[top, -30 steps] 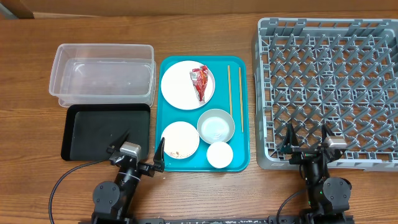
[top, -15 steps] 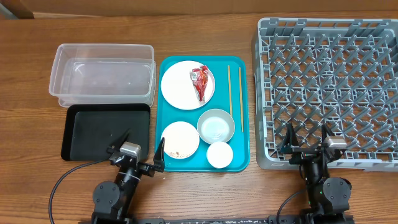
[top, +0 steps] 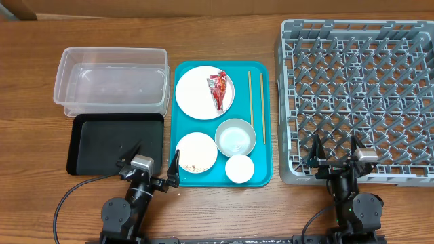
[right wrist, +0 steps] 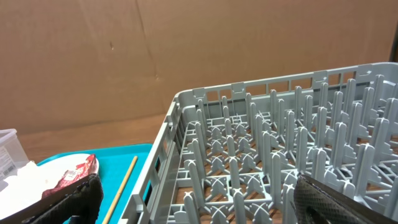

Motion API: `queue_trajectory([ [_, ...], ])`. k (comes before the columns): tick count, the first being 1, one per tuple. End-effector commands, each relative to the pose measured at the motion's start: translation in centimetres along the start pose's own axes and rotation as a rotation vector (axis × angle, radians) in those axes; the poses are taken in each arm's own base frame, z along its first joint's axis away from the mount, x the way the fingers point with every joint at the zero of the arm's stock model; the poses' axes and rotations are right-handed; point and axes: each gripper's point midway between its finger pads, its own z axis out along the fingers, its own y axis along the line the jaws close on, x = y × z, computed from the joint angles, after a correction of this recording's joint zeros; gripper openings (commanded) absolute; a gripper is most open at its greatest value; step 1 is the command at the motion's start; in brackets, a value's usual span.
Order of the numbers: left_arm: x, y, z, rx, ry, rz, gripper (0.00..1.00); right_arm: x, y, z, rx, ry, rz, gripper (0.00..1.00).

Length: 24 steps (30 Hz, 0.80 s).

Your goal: Sort waste into correct bins and load items into the dishwasher

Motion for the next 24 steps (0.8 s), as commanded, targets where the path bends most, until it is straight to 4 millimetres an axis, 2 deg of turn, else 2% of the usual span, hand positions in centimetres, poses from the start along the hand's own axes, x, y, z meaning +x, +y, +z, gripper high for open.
queue_trajectory([
  [1,-0.1,-0.1,0.0,0.009,-0.008,-0.019,1.0,0.3,0.1,0.0,-0.012,0.002,0.0,1.0],
  [4,-0.4,-0.6,-0.1,0.038,-0.019,-0.022,1.0,0.2,3.0,-0.3,-0.182,0.007,0.007,1.0],
  [7,-1.3,-2.7,-0.3,0.159,-0.053,-0.017,1.0,-0.2,6.5,-1.3,-0.39,0.021,0.096,1.0],
  [11,-3.8,-4.4,-1.0,0.259,-0.108,-0.12,1.0,-0.6,8.9,-2.5,-0.542,0.06,0.232,1.0],
  [14,-5.9,-4.8,-1.7,0.276,-0.129,-0.156,1.0,-1.6,10.1,-3.4,-0.612,0.074,0.282,1.0],
  [17,-8.0,-5.3,-2.7,0.283,-0.119,-0.145,1.0,-3.8,10.9,-4.4,-0.657,0.059,0.272,1.0],
  [24,-11.8,-6.1,-3.7,0.272,0.09,-0.135,1.0,-9.6,10.5,-6.1,-0.548,0.1,0.271,1.0],
])
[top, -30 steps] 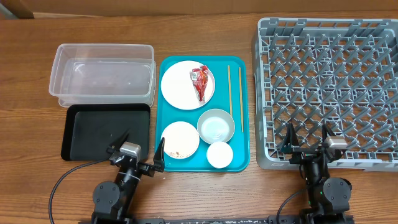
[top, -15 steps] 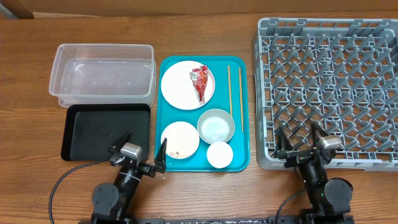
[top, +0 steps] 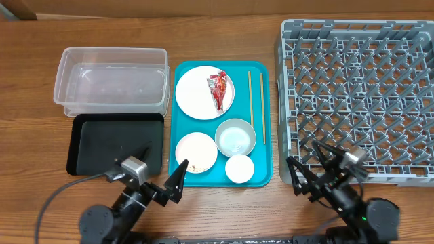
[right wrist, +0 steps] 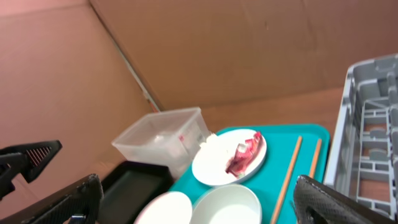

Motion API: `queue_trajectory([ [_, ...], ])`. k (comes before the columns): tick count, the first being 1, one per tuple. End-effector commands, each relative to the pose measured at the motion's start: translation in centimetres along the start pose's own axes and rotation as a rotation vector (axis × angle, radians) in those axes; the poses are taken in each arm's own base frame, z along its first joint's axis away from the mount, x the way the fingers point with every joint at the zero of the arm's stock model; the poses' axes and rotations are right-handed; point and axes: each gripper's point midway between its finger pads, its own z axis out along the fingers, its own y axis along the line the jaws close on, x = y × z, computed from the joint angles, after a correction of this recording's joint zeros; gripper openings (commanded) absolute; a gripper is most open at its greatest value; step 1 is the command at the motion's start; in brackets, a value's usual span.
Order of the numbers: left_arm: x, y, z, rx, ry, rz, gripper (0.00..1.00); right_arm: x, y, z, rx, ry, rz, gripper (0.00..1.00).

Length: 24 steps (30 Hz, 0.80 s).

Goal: Sort waste into correct bins and load items into the dishwasher
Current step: 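Grasp the white cup with the left gripper and lift it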

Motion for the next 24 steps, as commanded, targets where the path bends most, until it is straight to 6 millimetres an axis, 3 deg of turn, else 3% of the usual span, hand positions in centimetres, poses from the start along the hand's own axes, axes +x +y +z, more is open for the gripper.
queue_trajectory([
  [1,-2.9,-1.4,0.0,0.026,0.082,0.028,1.0,-4.3,1.9,-1.2,0.043,-0.026,-0.025,1.0],
  [10,-6.9,-2.0,2.4,0.03,0.414,-0.06,1.0,-7.3,1.3,-1.6,0.297,0.313,-0.01,1.0],
  [15,-7.0,-4.2,3.4,0.155,0.495,-0.221,1.0,-7.3,1.2,-1.5,0.363,0.535,0.046,1.0],
  [19,-4.2,-4.4,3.8,0.175,0.631,-0.296,1.0,-6.2,1.4,-0.3,0.323,0.632,0.125,1.0],
  [24,1.7,-5.4,3.7,0.143,0.911,-0.265,0.82,-5.2,0.6,1.0,0.322,0.688,0.171,1.0],
])
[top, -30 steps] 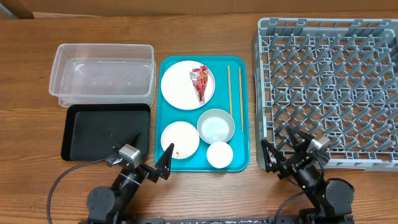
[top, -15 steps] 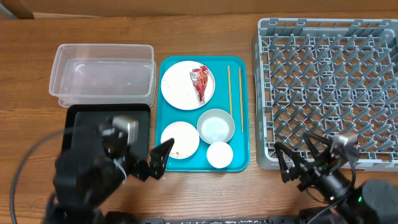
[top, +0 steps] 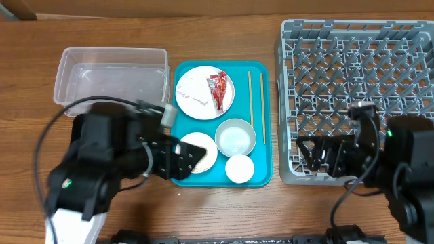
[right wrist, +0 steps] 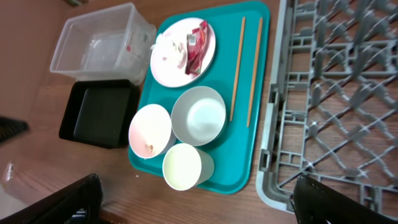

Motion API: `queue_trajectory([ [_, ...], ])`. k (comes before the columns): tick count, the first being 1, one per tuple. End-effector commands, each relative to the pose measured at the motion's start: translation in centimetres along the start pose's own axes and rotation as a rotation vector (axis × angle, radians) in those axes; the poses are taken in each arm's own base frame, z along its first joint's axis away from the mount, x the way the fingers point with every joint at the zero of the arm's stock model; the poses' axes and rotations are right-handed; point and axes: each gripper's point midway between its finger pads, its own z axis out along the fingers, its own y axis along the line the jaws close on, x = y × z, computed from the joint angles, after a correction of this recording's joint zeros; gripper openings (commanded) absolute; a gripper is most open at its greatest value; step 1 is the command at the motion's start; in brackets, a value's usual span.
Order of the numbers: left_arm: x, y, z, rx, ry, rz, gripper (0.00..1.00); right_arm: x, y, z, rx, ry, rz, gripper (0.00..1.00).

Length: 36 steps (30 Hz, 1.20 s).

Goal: Sort waste into correct bins and load items into the dishwasher
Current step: 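Grasp the white cup with the left gripper and lift it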

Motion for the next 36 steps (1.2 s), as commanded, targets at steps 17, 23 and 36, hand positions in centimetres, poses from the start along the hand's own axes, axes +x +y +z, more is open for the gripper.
queue_trajectory([
  [17,7.6,5.4,18.2,-0.569,0.414,-0.137,0.37,-1.1,0.3,0.7,-0.022,0.01,0.097,0.9],
  [23,8.1,6.4,19.5,-0.591,0.443,-0.149,0.11,-1.0,0.2,0.7,-0.02,0.017,0.1,0.89],
  [36,0.8,0.3,11.4,-0.053,0.349,-0.18,0.04,-0.9,0.3,0.7,-0.021,0.017,0.1,0.88],
])
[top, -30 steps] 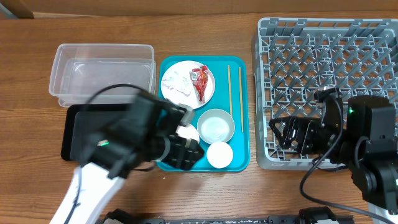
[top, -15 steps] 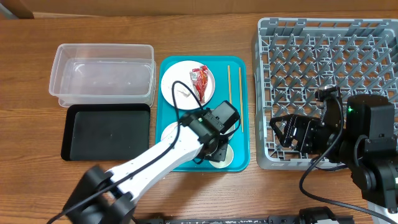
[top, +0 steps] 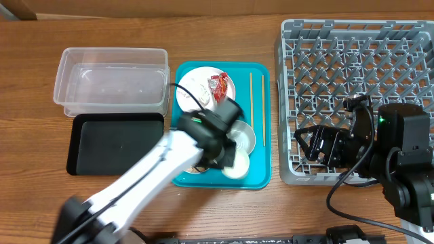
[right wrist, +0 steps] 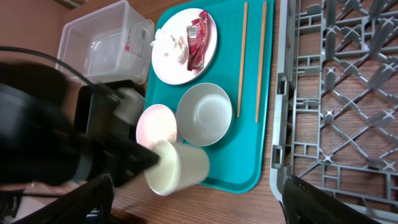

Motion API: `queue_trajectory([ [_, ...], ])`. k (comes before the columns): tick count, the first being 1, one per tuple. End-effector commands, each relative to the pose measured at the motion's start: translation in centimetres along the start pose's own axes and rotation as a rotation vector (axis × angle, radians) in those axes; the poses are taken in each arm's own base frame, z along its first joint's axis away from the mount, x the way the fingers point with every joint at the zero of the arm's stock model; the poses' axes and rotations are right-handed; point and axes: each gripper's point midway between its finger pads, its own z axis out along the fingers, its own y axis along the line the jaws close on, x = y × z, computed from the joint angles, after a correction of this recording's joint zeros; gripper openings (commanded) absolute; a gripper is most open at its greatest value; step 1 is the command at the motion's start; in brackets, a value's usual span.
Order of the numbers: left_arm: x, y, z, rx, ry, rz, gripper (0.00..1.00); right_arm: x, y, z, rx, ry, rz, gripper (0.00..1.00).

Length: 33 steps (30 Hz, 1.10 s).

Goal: Sort waste into correct bins and load items into the dishwasher
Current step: 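Grasp the white cup with the left gripper and lift it, then hand the white cup from the left gripper to the right gripper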

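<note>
On the teal tray [top: 262, 173] lie a white plate [top: 203, 91] with a red wrapper [top: 218, 86] and a crumpled tissue [top: 196, 85], two chopsticks [top: 251, 102], a pale bowl [top: 245, 135], a small plate [right wrist: 155, 124] and a white cup [right wrist: 186, 167]. My left gripper [top: 227, 152] reaches across the tray and is shut on the cup's rim; the cup is tilted with its mouth toward the left. My right gripper [top: 319, 148] hangs wide open above the front left corner of the grey dish rack [top: 359, 68], holding nothing.
A clear plastic bin [top: 112, 78] stands left of the tray, with a black tray [top: 112, 142] in front of it. The left arm runs from the table's front left edge over the tray. The rack fills the right side.
My left arm was over the black tray, gripper by the small plate; now it reaches to the white cup, which is tilted instead of upright. The right arm has hardly moved.
Both arms were folded low at the table's front edge. Then they were raised a little, the right wrist looking toward the tray. Then the left was over the black tray and the right over the rack's front. Now the left holds the cup.
</note>
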Motion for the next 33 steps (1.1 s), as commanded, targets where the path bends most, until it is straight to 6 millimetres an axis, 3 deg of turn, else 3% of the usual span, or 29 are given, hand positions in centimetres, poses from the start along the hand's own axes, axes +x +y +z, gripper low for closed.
queue_trajectory([
  [1,-2.3,-3.3,-8.3,0.53,-0.091,0.127,0.04,-0.6,0.6,-0.6,-0.018,-0.027,-0.009,0.88],
  [4,-2.7,-4.3,-13.0,0.878,-0.106,0.188,0.04,-0.7,2.7,-0.8,-0.136,-0.022,-0.053,0.88],
  [7,-2.1,-4.6,-17.3,1.157,-0.128,0.256,0.04,-0.6,7.1,-1.9,-0.381,-0.02,-0.19,0.85],
  [11,-1.3,-5.4,-20.1,1.332,-0.128,0.309,0.04,-0.7,10.2,-3.0,-0.541,-0.035,-0.292,0.86],
  [18,-1.0,-5.5,-20.6,1.358,-0.119,0.31,0.04,0.4,14.3,-3.9,-0.696,-0.042,-0.472,0.93],
  [23,-0.9,-5.6,-20.5,1.359,-0.117,0.317,0.04,0.5,15.0,-1.8,-0.676,-0.003,-0.488,0.92],
  [28,-0.9,-5.7,-20.5,1.359,-0.122,0.327,0.04,1.2,16.8,-0.7,-0.761,0.054,-0.517,0.73],
  [33,-0.9,-5.7,-20.5,1.359,-0.124,0.33,0.04,1.0,17.1,-0.7,-0.771,0.041,-0.532,0.62],
])
